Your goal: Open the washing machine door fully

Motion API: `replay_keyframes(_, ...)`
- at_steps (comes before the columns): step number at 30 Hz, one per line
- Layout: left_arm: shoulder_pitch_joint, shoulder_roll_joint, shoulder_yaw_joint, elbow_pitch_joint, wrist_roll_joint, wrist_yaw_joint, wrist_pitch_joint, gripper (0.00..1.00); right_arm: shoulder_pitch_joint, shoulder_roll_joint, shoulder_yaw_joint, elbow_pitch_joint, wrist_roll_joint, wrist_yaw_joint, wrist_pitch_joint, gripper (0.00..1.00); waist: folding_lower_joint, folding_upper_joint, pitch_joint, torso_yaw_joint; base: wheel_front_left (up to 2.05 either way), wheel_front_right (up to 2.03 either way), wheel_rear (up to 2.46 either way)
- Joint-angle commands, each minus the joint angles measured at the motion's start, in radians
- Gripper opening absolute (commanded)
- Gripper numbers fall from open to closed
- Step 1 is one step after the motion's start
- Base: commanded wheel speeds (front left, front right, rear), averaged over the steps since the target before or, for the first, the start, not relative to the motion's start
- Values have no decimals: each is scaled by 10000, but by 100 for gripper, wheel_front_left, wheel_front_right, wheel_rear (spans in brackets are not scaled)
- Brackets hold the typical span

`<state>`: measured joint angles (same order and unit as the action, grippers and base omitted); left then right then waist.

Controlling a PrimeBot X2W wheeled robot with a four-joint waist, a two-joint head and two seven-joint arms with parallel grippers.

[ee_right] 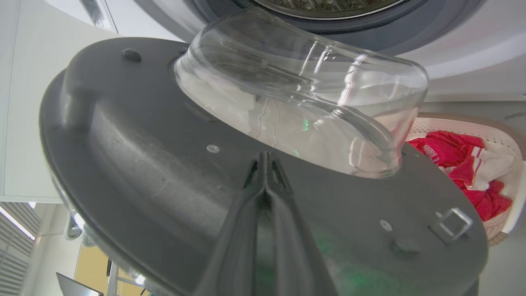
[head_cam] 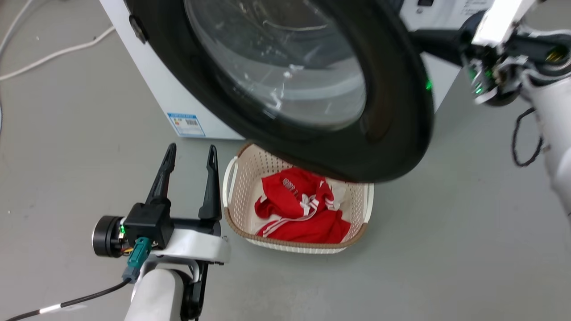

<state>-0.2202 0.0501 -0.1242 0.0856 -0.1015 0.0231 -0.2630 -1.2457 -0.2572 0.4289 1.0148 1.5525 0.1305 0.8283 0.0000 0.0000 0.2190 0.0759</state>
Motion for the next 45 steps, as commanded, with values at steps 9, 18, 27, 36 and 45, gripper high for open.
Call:
replay_keyframes(9,646,-3,151,108,93,-218,-25,100,1639,795,446,-1136,162,2,608,0,0,0,-955,-197,0,0,0)
replay_keyframes(18,878,0,48,168,34,-282,-25,100,2605,1499,711,-2115,317,2,645,0,0,0,-1289,-69,0,0,0)
replay_keyframes(27,1070,-1,156,167,-33,-228,-25,100,3190,1973,1030,-2663,503,4,300,0,0,0,-1524,-66,0,0,0)
replay_keyframes(36,1138,-1,211,227,-94,-248,-25,100,3616,2083,1127,-3327,1007,4,-336,0,0,0,-1671,-218,0,0,0)
replay_keyframes(45,1377,-3,321,186,-171,-166,-25,100,4808,1507,-619,-3806,1369,2,-3502,0,0,0,-1911,-443,0,0,0)
